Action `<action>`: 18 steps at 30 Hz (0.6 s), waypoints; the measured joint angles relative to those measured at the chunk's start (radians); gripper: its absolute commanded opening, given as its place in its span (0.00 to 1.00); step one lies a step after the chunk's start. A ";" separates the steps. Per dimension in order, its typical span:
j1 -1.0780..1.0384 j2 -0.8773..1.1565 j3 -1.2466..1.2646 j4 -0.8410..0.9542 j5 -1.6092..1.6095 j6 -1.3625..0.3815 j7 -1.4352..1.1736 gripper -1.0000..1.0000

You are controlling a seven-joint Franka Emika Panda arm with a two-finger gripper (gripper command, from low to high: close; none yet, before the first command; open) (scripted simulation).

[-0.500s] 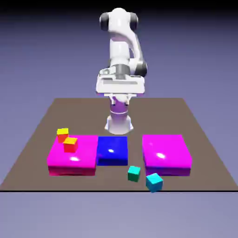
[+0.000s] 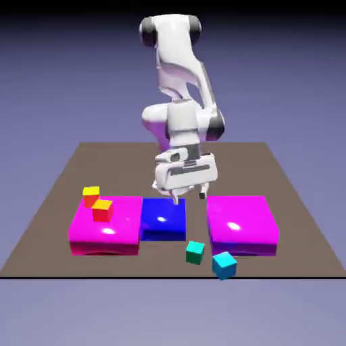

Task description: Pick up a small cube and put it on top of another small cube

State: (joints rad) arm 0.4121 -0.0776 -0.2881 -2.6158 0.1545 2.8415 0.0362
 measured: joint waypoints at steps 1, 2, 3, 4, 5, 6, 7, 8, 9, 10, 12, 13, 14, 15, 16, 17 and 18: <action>0.025 0.030 -0.018 0.012 0.010 -0.012 -0.043 0.50; 0.051 0.061 -0.036 0.024 0.019 -0.024 -0.087 0.50; 0.076 0.091 -0.053 0.036 0.029 -0.036 -0.130 0.50; 0.099 0.122 -0.071 0.048 0.038 -0.048 -0.174 0.50; 0.123 0.152 -0.089 0.060 0.048 -0.060 -0.217 0.50; 0.146 0.182 -0.107 0.072 0.057 -0.072 -0.261 0.50; 0.170 0.213 -0.124 0.084 0.067 -0.084 -0.304 0.50; 0.194 0.243 -0.142 0.096 0.076 -0.097 -0.348 0.50; 0.219 0.273 -0.160 0.108 0.086 -0.109 -0.391 0.50; 0.243 0.304 -0.178 0.120 0.095 -0.121 -0.435 0.50; 0.291 0.363 -0.212 0.143 0.114 -0.144 -0.519 0.50; 0.291 0.363 -0.212 0.143 0.114 -0.144 -0.519 0.50; 0.263 0.399 -0.178 0.152 0.144 -0.117 -0.542 0.50; 0.235 0.435 -0.144 0.161 0.175 -0.090 -0.565 0.50; 0.208 0.471 -0.110 0.170 0.206 -0.063 -0.588 0.50; 0.180 0.508 -0.076 0.179 0.236 -0.036 -0.610 0.50; 0.152 0.544 -0.042 0.188 0.267 -0.009 -0.633 0.50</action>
State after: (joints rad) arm 0.5640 0.4662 -0.3299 -2.4273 0.4216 2.8326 -0.5970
